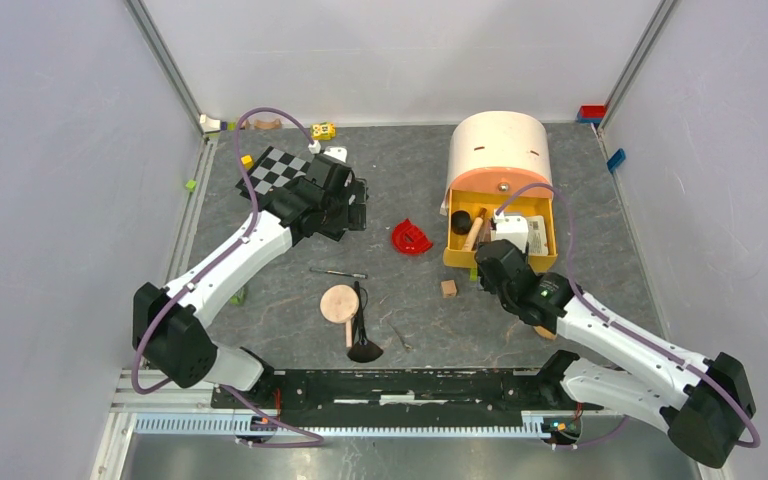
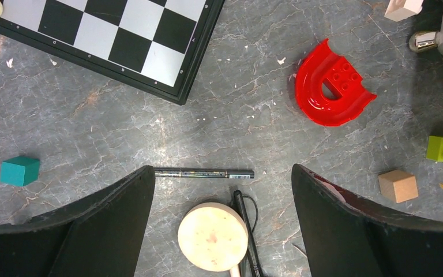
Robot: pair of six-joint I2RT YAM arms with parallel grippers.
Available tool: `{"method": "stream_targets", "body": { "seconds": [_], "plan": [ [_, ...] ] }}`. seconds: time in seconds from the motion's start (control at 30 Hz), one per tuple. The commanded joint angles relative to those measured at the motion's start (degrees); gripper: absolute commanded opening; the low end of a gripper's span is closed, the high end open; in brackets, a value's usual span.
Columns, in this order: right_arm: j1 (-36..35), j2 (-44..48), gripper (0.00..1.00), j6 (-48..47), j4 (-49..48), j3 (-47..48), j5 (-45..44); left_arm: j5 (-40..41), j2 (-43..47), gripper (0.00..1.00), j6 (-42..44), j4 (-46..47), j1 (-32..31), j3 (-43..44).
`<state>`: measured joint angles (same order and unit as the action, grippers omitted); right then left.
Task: Organize the makeup
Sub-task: Close the drawer in the storage box.
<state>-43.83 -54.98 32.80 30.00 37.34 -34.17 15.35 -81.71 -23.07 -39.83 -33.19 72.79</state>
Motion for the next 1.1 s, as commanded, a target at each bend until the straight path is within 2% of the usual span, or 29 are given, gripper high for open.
{"method": "stream_targets", "body": {
  "seconds": [0.0,0.13,0.7,1.07],
  "plan": [
    [0.8,0.4,0.52,-0.3,-1.7,1.5,-3.0,1.3,1.1,0.94,3.1,1.3,0.1,1.0],
    [1.0,1.8,0.42,-0.2,-2.9,0.9,-3.2,1.1,1.3,0.94,2.8,1.3,0.5,1.1],
    [1.0,2.3,0.12,-1.2,-2.7,5.2,-2.5,0.9,2.7,0.94,2.7,1.7,1.4,0.7],
    [1.5,-1.1,0.11,-3.3,-3.9,8.9,-3.9,0.7,2.6,0.94,2.8,1.5,1.6,0.7]
  ]
}}
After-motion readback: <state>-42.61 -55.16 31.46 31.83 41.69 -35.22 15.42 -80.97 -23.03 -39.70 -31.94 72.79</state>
